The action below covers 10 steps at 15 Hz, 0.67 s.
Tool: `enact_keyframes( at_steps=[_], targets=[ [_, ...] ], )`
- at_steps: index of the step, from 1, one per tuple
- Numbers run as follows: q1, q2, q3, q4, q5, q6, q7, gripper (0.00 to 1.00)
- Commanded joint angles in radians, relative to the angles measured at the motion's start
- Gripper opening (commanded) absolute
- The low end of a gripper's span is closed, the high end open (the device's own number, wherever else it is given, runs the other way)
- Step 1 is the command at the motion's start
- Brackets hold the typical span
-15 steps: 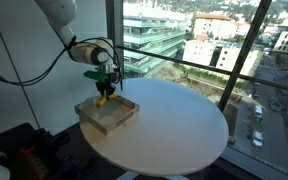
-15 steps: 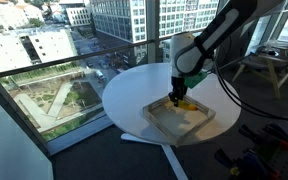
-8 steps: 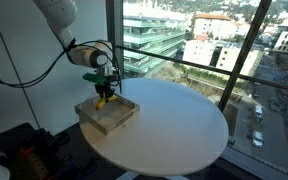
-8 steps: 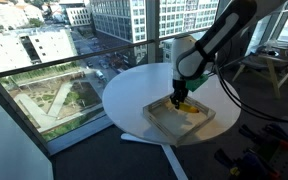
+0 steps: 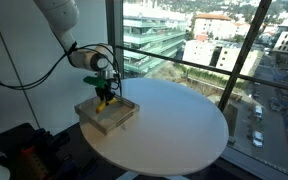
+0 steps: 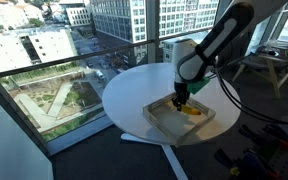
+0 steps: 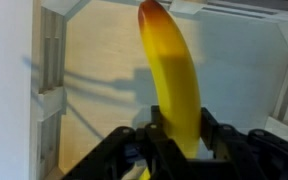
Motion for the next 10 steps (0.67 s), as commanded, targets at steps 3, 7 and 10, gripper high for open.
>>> enact_keyframes(
  at_steps=[3, 7, 10],
  targets=[
    [0.004, 0.000, -0.012, -0.013, -0.022, 0.021, 0.011, 0.16],
    [0.005, 0.005, -0.014, -0.013, -0.022, 0.022, 0.011, 0.31],
    [0.004, 0.006, -0.013, -0.012, -0.020, 0.019, 0.011, 0.72]
  ],
)
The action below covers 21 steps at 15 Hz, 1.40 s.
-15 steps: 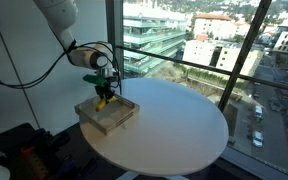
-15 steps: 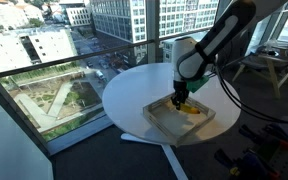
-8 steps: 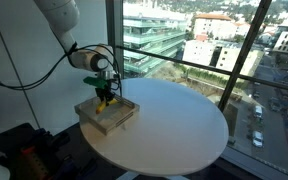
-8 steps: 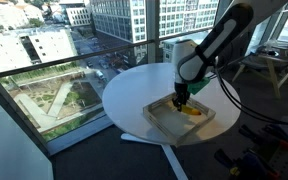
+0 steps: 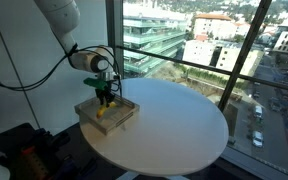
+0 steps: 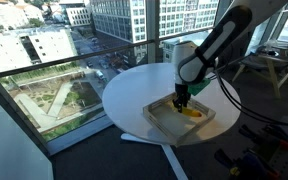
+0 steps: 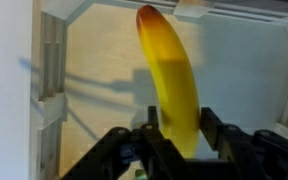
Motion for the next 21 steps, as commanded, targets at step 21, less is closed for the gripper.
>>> enact_keyframes(
  at_steps=[21],
  targets=[
    [0.012, -0.039, -0.017, -0.007, -0.010, -0.040, 0.061, 1.00]
  ],
)
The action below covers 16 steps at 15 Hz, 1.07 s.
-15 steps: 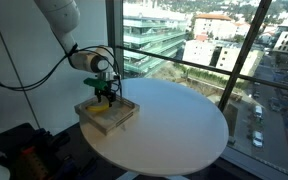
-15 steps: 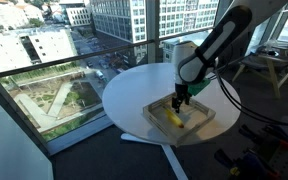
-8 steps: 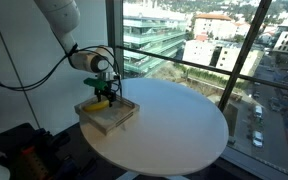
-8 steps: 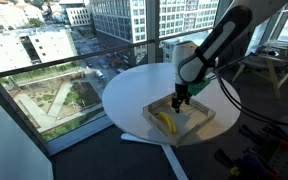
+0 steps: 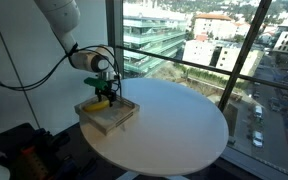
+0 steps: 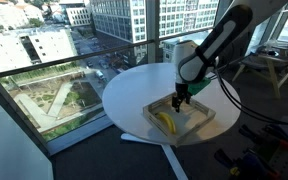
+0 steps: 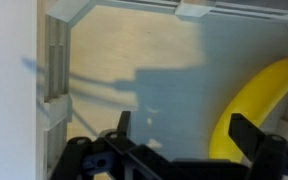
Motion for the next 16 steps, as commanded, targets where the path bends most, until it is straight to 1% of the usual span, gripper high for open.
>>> enact_keyframes(
  at_steps=[1, 11, 16],
  targets=[
    [0.013, -0.037, -0.012, -0.005, -0.010, -0.041, 0.050, 1.00],
    [0.015, -0.100, -0.017, 0.019, -0.017, -0.119, 0.119, 1.00],
    [0.016, -0.132, -0.026, 0.026, -0.032, -0.113, 0.139, 1.00]
  ],
)
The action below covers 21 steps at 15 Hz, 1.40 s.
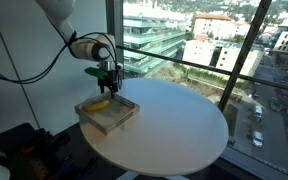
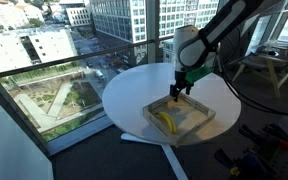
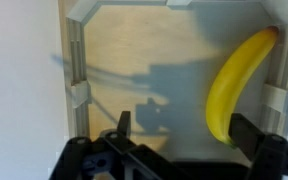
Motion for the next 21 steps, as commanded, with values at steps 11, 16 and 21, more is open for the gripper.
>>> enact_keyframes(
  at_steps=[11, 16, 21],
  targets=[
    [0.015, -0.102, -0.013, 0.008, -0.033, -0.028, 0.071, 1.00],
    [0.024, -0.140, -0.009, -0.011, -0.032, -0.026, 0.098, 1.00],
    [0.029, -0.196, -0.003, -0.052, -0.029, -0.023, 0.113, 1.00]
  ],
)
